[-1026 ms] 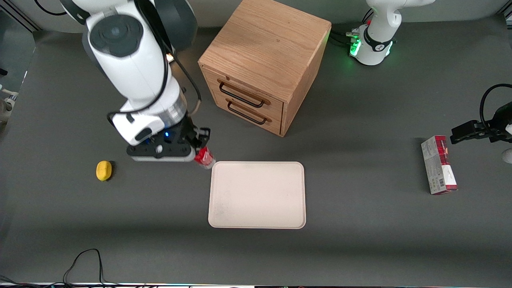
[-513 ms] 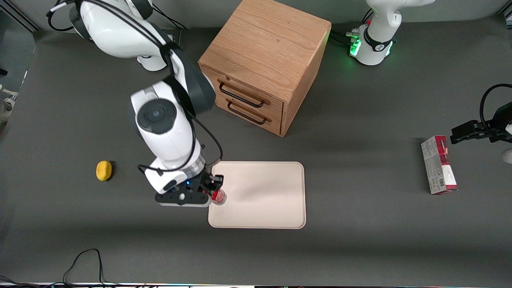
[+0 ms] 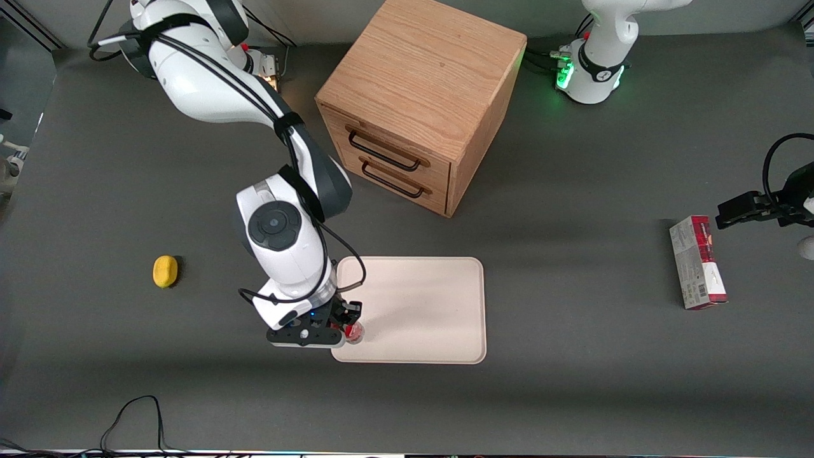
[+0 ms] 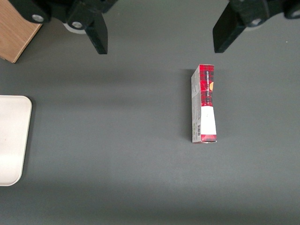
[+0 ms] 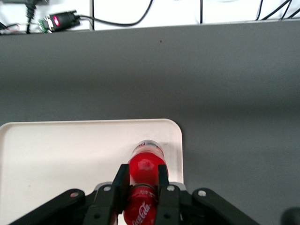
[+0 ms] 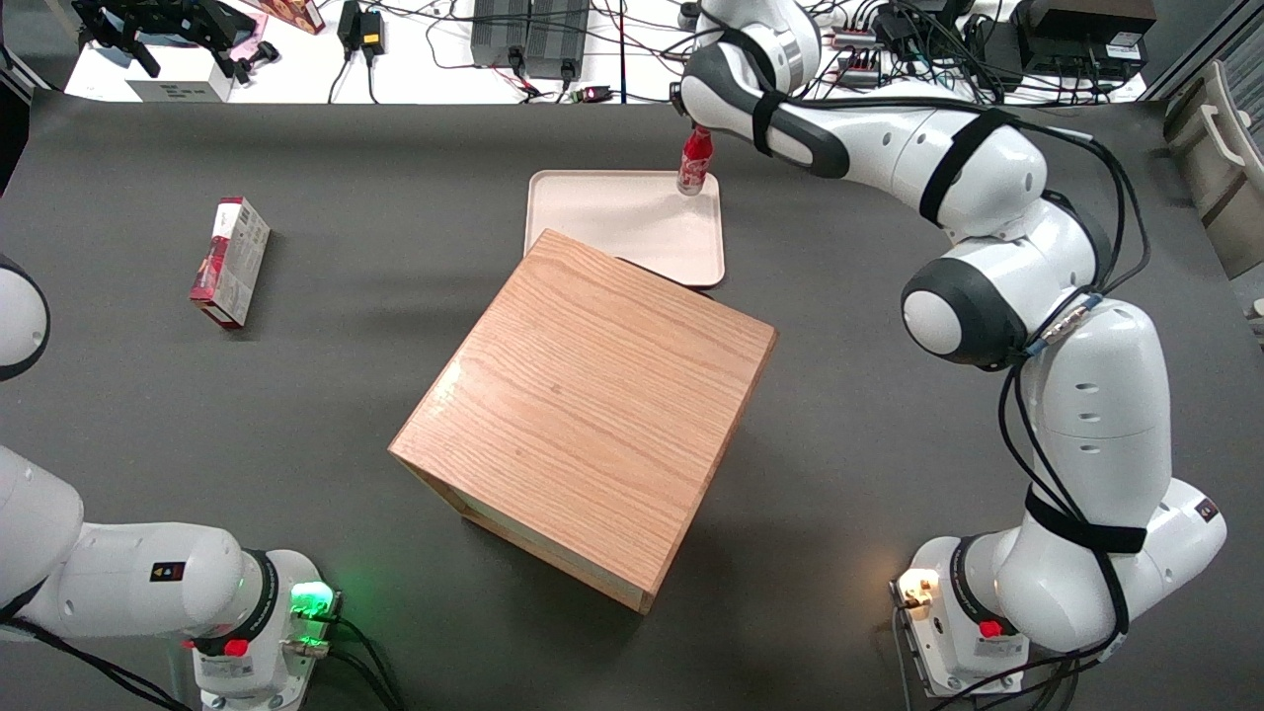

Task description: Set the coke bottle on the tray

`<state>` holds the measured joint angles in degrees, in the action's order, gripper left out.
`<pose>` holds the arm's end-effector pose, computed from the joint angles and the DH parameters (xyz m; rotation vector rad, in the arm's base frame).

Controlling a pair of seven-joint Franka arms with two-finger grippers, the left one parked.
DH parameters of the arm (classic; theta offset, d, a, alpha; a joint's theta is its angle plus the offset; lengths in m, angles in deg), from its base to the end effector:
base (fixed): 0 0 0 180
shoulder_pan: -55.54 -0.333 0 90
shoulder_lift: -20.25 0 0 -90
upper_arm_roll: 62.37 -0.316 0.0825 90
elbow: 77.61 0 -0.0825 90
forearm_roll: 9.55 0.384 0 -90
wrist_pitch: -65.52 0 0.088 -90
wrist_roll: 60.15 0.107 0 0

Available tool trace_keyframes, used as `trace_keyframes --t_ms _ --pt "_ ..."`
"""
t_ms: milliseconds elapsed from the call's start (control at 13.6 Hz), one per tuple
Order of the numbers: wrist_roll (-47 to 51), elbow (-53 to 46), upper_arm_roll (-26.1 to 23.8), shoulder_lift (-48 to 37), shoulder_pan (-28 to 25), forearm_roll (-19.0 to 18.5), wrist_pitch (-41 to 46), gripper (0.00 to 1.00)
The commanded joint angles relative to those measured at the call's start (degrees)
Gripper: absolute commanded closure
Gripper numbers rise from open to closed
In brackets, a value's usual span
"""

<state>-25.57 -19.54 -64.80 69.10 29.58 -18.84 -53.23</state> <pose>0.7063 0.3582 0.3600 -3.1118 0.0974 -0.3729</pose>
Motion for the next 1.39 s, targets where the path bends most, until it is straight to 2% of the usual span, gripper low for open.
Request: trace_keyframes --t_ms 0,220,293,440,513,806,1099,1319 --pt "2.3 2.5 0.3 -0.3 -0.5 -1.9 -2.4 1.0" --pt "2.3 3.7 0.3 -0.3 -0.5 -1.8 -3.0 1.0" --pt "2.4 3.7 0.3 -0.3 -0.6 -1.7 -3.0 0.87" --pt "2.4 3.8 0.3 -0.2 -0.6 -1.6 -3.0 0.21" --pt "2.4 3.8 0.3 -0.2 -0.6 -1.5 -3.0 0.0" --pt "2.2 3.4 0.1 -1.9 -0.8 -1.4 -0.2 0.0" --pt "2.1 2.7 -2.7 -11.7 -0.8 -1.0 16.9 0.0" --pt "1.2 2.7 -3.5 -20.0 -0.8 1.5 29.2 0.0"
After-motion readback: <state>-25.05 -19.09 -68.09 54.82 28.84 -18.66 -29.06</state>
